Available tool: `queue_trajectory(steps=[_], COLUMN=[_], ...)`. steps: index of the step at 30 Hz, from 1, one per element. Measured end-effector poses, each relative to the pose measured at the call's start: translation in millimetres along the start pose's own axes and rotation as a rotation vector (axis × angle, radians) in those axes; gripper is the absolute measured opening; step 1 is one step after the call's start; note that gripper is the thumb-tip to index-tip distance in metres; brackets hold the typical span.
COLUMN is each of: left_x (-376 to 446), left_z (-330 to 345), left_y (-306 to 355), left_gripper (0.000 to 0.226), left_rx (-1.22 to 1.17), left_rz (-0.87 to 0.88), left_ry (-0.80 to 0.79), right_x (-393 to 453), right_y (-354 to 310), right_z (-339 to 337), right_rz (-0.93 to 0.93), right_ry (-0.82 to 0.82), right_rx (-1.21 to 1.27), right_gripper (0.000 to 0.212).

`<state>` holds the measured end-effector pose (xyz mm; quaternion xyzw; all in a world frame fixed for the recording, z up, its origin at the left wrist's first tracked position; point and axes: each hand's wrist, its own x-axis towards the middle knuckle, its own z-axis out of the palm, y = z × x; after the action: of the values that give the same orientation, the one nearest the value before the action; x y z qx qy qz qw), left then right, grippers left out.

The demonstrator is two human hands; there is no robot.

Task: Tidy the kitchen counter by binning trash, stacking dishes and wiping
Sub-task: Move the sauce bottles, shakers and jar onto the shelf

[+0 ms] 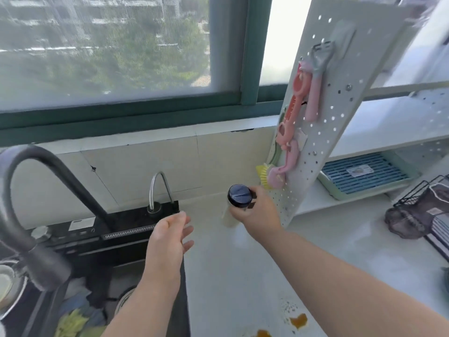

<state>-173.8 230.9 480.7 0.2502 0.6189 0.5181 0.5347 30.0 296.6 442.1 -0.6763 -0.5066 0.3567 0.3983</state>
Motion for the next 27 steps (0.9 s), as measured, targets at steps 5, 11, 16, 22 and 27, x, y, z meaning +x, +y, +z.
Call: queue_trajectory(steps=[5,11,16,22,27], left_x=[-26,-61,-83,-89,-81], left_z=[50,118,154,181,188], left_y=[28,63,95,130,149], left_gripper=[0.028,0.029,0.031,0.028,0.028], left_rx=[-0.004,-0.046,-0.051,-0.083,-0.119], left_rz=[0.06,0.095,0.173,0.248,0.294], left_ry=[-0.118,-0.257,-0.351,-0.37,-0.338], right_x=[-50,-81,-79,-31,24], right_y=[-38,-81,-133,-194,-218], right_z=[-80,-189,-282,-377,-415], right_rz=[-0.054,-0.114,-0.226,-0.343,-0.284], right_ry=[0.07,0.19,0.333,0.539,0.596], right_rx=[0.069,0.097,0.061,0.004,-0.054], right_gripper=[0.049,0.055,0.052,0.046,0.062])
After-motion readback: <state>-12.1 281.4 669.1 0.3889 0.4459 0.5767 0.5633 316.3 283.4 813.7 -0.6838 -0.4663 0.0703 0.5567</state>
